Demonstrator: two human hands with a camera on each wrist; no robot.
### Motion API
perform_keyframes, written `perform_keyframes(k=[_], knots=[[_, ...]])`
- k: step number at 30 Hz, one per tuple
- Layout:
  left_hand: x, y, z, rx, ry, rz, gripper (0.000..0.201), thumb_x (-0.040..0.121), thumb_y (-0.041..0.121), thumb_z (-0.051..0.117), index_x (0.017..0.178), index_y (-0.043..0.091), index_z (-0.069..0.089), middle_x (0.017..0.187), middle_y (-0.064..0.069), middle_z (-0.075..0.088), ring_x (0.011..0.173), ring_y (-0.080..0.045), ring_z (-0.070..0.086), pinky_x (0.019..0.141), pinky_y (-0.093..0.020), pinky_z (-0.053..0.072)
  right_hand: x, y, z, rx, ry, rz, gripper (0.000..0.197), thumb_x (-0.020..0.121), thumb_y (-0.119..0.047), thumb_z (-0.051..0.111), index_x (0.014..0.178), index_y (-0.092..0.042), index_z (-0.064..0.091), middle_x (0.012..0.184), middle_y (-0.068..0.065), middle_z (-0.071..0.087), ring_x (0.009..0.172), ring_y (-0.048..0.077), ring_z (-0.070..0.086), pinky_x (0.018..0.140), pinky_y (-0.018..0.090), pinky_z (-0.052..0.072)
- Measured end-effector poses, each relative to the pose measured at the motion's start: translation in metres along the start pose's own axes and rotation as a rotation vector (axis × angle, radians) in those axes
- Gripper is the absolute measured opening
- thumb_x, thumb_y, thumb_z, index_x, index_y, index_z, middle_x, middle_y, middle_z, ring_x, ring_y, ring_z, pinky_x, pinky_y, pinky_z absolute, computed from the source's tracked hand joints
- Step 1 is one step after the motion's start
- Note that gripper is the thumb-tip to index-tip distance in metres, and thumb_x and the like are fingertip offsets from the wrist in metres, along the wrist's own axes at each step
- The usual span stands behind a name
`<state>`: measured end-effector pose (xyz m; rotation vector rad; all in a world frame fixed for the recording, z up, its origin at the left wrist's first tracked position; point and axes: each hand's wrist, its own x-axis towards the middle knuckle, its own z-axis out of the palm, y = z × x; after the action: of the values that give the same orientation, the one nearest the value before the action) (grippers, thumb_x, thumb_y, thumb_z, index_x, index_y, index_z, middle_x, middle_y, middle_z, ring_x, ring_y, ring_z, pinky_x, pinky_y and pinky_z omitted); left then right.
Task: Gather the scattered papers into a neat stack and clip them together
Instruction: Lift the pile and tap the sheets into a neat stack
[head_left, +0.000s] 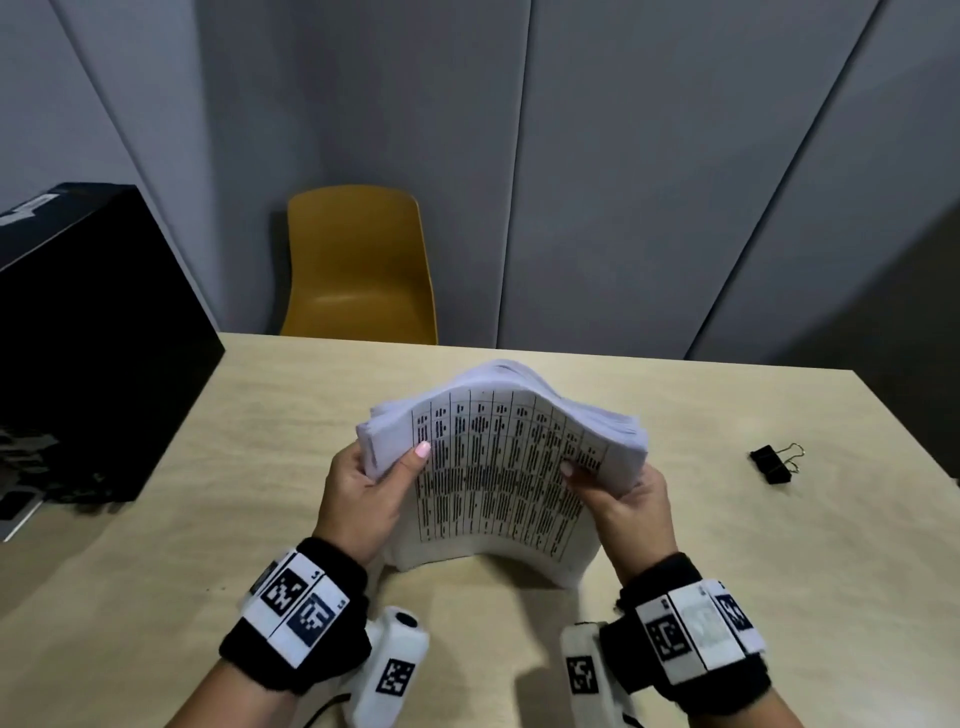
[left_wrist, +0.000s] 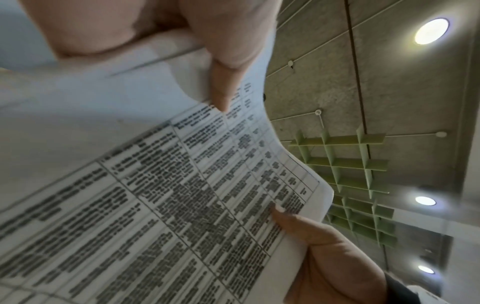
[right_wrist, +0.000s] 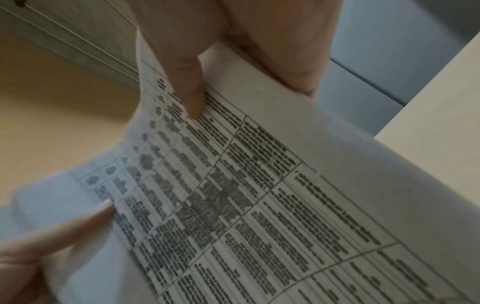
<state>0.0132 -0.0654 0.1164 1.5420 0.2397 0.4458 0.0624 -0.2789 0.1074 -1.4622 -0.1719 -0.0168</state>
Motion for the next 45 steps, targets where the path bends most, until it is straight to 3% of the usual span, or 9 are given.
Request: perform_keyframes(k=[4, 9, 13, 16, 20, 29, 34, 38, 45], knots=[[-0.001, 0.004, -0.001, -0.009, -0.005, 0.030, 0.022, 0.075, 0.006, 0.072, 0.087, 0.024, 0.067, 0.080, 0.012, 0.074, 0.082, -0.005, 0.067, 0.066, -0.015, 0.052, -0.004, -0.005, 0.000, 0.017, 0.004, -0.050, 0.034, 0.073, 0.009, 0.067, 0.086, -0.022, 0.069, 0.074, -0.014, 0.074, 0.072, 0.000, 0.067, 0.059, 0.015, 0.052], [-0.009, 0.023, 0.001, -0.187, 0.095, 0.156, 0.079, 0.053, 0.033, 0.080, 0.123, 0.021, 0.046, 0.091, 0.017, 0.068, 0.078, 0.004, 0.065, 0.067, -0.012, 0.051, -0.007, -0.022, 0.002, 0.051, 0.093, -0.148, 0.058, 0.058, -0.035, 0.077, 0.110, -0.026, 0.052, 0.103, -0.003, 0.065, 0.089, 0.004, 0.064, 0.072, 0.015, 0.051], [-0.012, 0.031, 0.011, -0.263, 0.254, 0.124, 0.070, 0.049, 0.076, 0.065, 0.108, 0.040, 0.054, 0.090, 0.009, 0.061, 0.093, -0.022, 0.057, 0.086, -0.048, 0.047, -0.003, -0.033, 0.011, 0.079, 0.227, -0.170, 0.044, 0.064, -0.056, 0.055, 0.099, -0.030, 0.057, 0.102, 0.000, 0.060, 0.092, 0.011, 0.059, 0.079, 0.025, 0.048], [-0.005, 0.037, 0.017, -0.243, 0.340, 0.087, 0.042, 0.062, 0.064, 0.060, 0.091, 0.035, 0.062, 0.094, 0.001, 0.060, 0.095, -0.023, 0.056, 0.093, -0.054, 0.044, 0.003, -0.037, 0.016, 0.075, 0.308, -0.129, 0.035, 0.067, -0.056, 0.054, 0.080, -0.024, 0.061, 0.086, -0.002, 0.062, 0.083, 0.018, 0.057, 0.077, 0.036, 0.047], [0.001, 0.035, 0.016, -0.245, 0.335, 0.021, 0.025, 0.060, 0.048, 0.063, 0.067, 0.024, 0.062, 0.074, 0.001, 0.059, 0.075, -0.018, 0.057, 0.071, -0.035, 0.046, 0.008, -0.038, 0.013, 0.090, 0.321, -0.096, 0.024, 0.074, -0.036, 0.059, 0.056, -0.021, 0.053, 0.052, -0.016, 0.048, 0.054, 0.004, 0.044, 0.050, 0.018, 0.037], [0.004, 0.035, 0.018, -0.270, 0.379, -0.013, 0.027, 0.086, 0.020, 0.058, 0.069, -0.002, 0.054, 0.050, 0.001, 0.051, 0.042, -0.008, 0.052, 0.042, -0.014, 0.039, 0.007, -0.043, 0.016, 0.110, 0.355, -0.105, 0.028, 0.075, -0.028, 0.057, 0.049, -0.020, 0.048, 0.045, -0.015, 0.043, 0.046, 0.001, 0.039, 0.043, 0.014, 0.034], [0.007, 0.036, 0.015, -0.252, 0.393, -0.040, 0.033, 0.083, 0.023, 0.061, 0.056, 0.014, 0.046, 0.044, 0.009, 0.051, 0.043, -0.007, 0.052, 0.044, -0.014, 0.039, 0.008, -0.042, 0.015, 0.089, 0.387, -0.091, 0.028, 0.073, -0.029, 0.056, 0.047, -0.021, 0.051, 0.047, -0.014, 0.041, 0.051, 0.004, 0.037, 0.047, 0.017, 0.031], [0.005, 0.037, 0.016, -0.252, 0.364, -0.065, 0.041, 0.068, 0.046, 0.064, 0.063, 0.008, 0.048, 0.064, -0.012, 0.048, 0.058, -0.022, 0.050, 0.056, -0.028, 0.038, 0.007, -0.042, 0.015, 0.099, 0.365, -0.095, 0.031, 0.076, -0.032, 0.056, 0.047, -0.020, 0.050, 0.048, -0.013, 0.040, 0.051, 0.008, 0.038, 0.046, 0.019, 0.032], [0.010, 0.036, 0.015, -0.258, 0.391, -0.078, 0.027, 0.071, 0.033, 0.064, 0.051, 0.020, 0.053, 0.054, 0.003, 0.053, 0.054, -0.014, 0.053, 0.052, -0.021, 0.041, 0.010, -0.044, 0.015, 0.092, 0.385, -0.111, 0.013, 0.073, -0.027, 0.052, 0.063, -0.022, 0.059, 0.065, -0.014, 0.063, 0.060, -0.003, 0.053, 0.056, 0.012, 0.043]])
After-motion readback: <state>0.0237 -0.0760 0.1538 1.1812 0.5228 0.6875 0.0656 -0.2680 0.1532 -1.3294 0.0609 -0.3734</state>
